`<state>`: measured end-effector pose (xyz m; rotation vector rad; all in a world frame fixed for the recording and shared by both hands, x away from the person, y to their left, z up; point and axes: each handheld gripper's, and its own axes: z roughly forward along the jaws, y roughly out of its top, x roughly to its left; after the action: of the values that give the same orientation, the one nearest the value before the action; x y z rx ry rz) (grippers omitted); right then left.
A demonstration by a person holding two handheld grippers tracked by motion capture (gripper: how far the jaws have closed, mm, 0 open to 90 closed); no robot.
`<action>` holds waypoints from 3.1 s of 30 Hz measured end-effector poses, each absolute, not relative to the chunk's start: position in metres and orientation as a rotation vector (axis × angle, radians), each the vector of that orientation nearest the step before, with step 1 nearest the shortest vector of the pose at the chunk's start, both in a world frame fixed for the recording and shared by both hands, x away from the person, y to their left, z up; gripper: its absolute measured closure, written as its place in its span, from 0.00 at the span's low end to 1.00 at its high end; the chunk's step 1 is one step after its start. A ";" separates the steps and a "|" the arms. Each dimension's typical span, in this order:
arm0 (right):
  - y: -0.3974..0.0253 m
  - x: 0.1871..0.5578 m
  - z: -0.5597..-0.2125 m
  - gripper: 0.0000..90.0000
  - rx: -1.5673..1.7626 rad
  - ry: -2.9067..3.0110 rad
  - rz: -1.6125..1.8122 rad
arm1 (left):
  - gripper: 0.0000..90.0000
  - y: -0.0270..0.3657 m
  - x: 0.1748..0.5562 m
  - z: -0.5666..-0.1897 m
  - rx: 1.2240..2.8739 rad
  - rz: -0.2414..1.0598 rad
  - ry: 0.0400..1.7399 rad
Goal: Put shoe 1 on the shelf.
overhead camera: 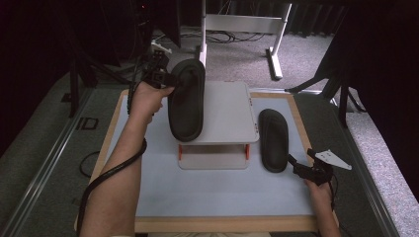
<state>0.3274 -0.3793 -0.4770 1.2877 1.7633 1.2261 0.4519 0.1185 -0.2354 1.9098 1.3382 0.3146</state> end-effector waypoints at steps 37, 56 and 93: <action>-0.380 0.328 -0.477 0.15 1.282 1.778 1.231 | 0.70 0.078 0.464 -0.265 1.948 0.306 1.296; -0.380 0.328 -0.477 0.15 1.278 1.779 1.231 | 0.72 0.134 0.432 -0.250 1.865 0.374 1.201; -0.379 0.328 -0.477 0.15 1.285 1.780 1.228 | 0.72 0.207 0.368 -0.334 1.802 0.497 1.100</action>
<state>0.3281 -0.3794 -0.4771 1.2847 1.7800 1.2277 0.3678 0.2066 -0.3342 1.8025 1.1005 0.4968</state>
